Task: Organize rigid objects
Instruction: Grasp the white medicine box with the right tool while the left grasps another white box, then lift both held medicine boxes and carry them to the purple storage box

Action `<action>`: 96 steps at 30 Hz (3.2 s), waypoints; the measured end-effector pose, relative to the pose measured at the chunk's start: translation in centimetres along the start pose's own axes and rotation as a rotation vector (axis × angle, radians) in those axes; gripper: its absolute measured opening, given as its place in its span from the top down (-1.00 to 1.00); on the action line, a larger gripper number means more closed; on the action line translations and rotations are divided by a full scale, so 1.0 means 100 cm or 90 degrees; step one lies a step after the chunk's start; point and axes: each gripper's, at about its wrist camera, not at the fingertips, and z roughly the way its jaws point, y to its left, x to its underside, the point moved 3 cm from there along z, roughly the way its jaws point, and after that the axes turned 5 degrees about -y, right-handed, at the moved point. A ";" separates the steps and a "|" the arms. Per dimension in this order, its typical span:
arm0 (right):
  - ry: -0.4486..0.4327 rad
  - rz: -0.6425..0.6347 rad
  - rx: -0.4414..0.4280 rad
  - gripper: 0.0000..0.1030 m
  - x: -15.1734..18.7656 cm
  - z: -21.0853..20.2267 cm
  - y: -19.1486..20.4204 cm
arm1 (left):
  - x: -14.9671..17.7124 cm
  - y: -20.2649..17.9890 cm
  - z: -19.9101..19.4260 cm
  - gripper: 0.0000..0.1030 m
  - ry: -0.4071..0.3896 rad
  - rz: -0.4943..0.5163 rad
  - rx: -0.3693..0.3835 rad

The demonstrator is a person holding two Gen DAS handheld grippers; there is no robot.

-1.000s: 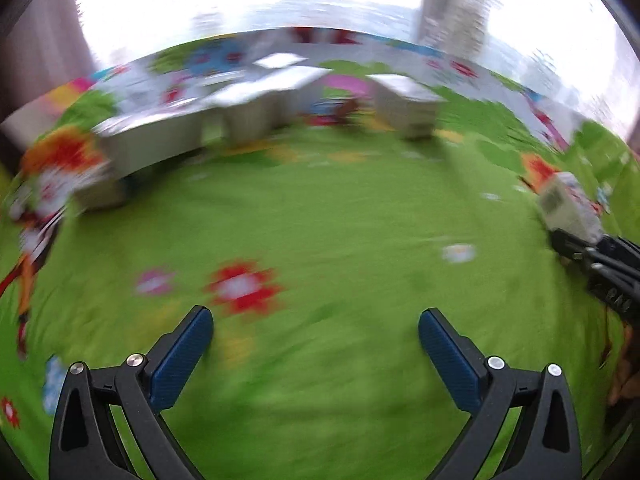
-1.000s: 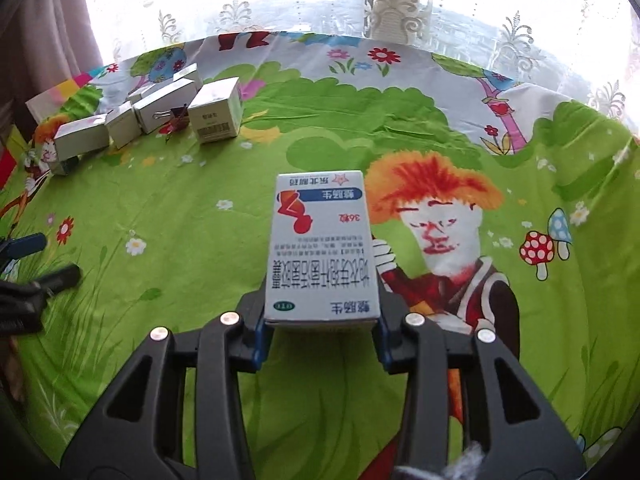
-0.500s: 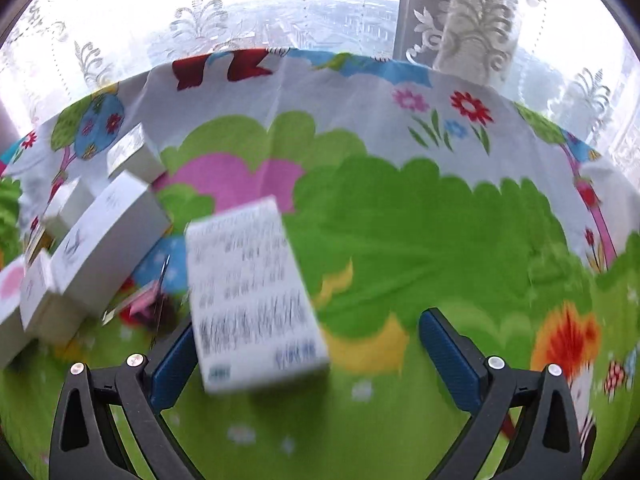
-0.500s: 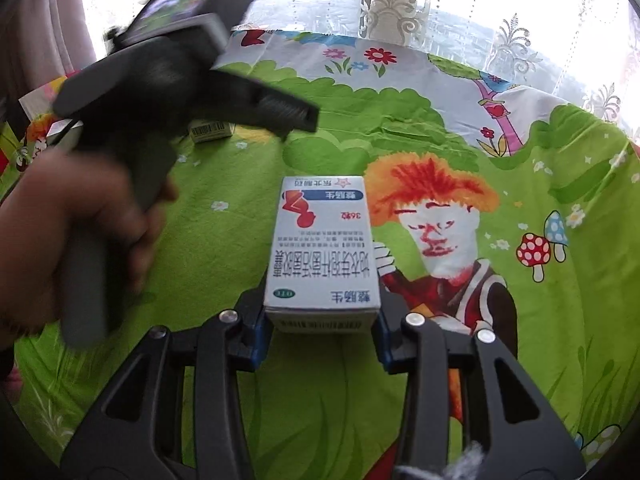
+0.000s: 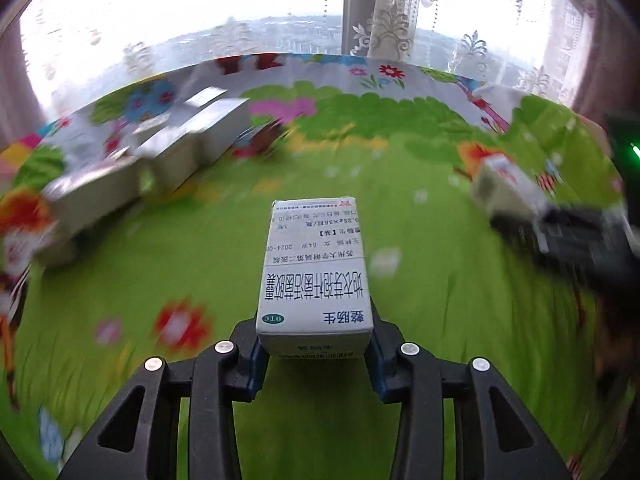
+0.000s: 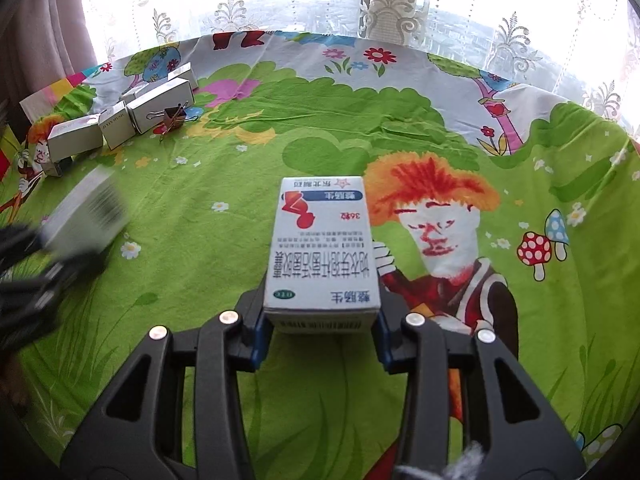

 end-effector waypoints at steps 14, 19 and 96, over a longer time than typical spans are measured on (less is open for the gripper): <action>0.000 0.003 -0.006 0.12 0.000 0.001 0.000 | 0.015 0.018 -0.006 -0.50 -0.007 -0.006 -0.015; 0.001 0.007 -0.009 0.12 0.001 0.001 0.000 | 0.003 0.008 0.004 -0.46 -0.013 0.037 -0.026; -0.552 -0.152 -0.191 0.14 0.072 -0.333 0.227 | 0.108 0.058 -0.334 0.18 -0.430 -0.051 -0.236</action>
